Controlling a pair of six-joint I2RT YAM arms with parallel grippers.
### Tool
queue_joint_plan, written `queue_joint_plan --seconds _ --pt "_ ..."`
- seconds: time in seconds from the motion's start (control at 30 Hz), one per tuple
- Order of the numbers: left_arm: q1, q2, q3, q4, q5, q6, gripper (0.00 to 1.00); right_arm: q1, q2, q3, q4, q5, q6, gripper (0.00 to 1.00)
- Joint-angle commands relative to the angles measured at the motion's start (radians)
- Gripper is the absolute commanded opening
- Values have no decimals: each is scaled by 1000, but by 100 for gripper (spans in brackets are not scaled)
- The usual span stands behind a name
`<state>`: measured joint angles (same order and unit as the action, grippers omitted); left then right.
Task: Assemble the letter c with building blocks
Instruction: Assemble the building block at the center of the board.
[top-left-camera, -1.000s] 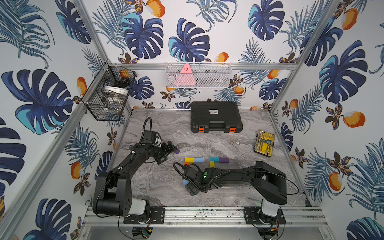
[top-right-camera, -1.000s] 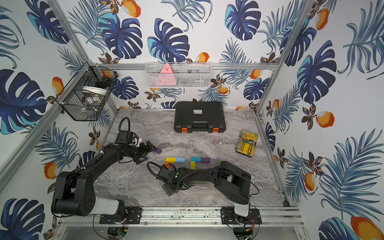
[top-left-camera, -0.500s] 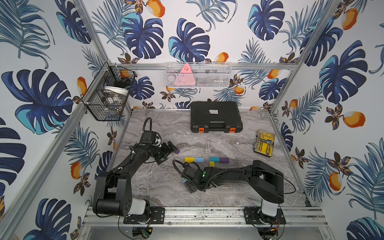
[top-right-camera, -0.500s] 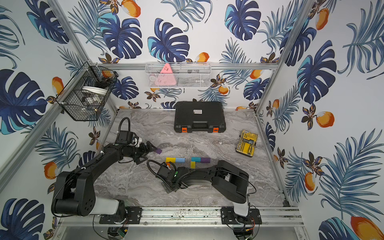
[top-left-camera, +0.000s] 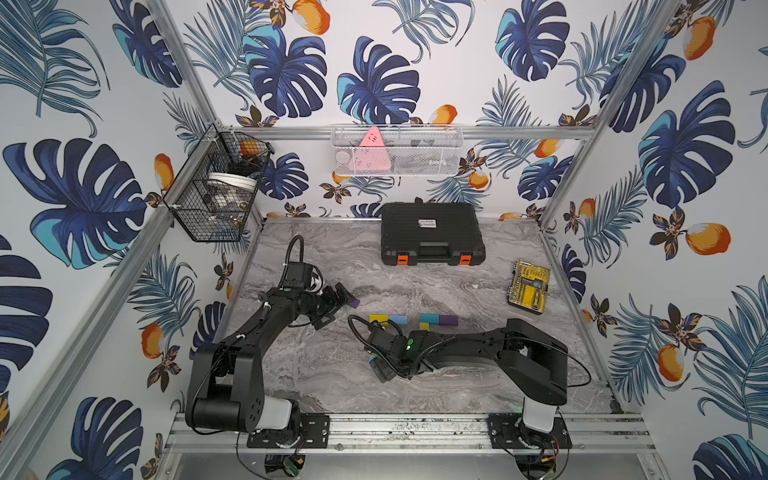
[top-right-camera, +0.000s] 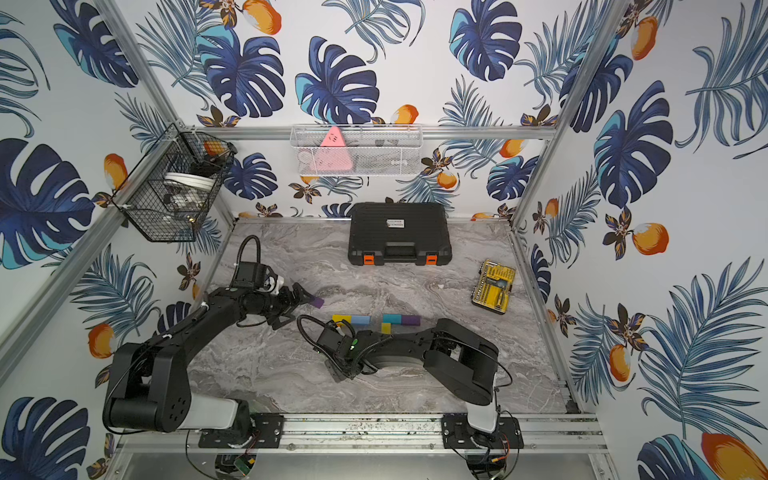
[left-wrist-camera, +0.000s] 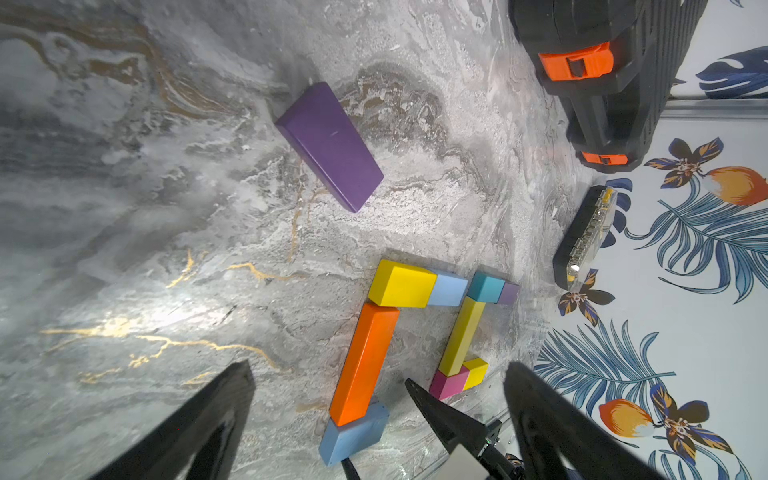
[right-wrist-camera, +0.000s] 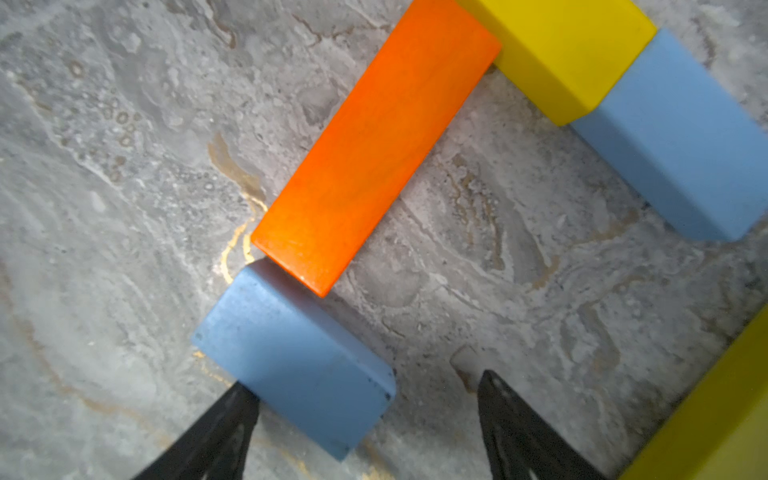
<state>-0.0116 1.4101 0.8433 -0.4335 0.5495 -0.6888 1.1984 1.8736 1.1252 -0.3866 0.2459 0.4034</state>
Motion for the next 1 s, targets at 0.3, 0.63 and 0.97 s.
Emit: queue_joint_plan --seconds 0.3,0.63,0.97 --pt "2 0 -5 29 13 -16 99 1 -33 -43 8 -78 -11 81" --pt "2 3 -3 29 11 -16 99 1 -13 -35 17 -104 -14 74" --pt "2 2 -3 31 10 -16 99 1 3 -21 15 -103 -12 70"
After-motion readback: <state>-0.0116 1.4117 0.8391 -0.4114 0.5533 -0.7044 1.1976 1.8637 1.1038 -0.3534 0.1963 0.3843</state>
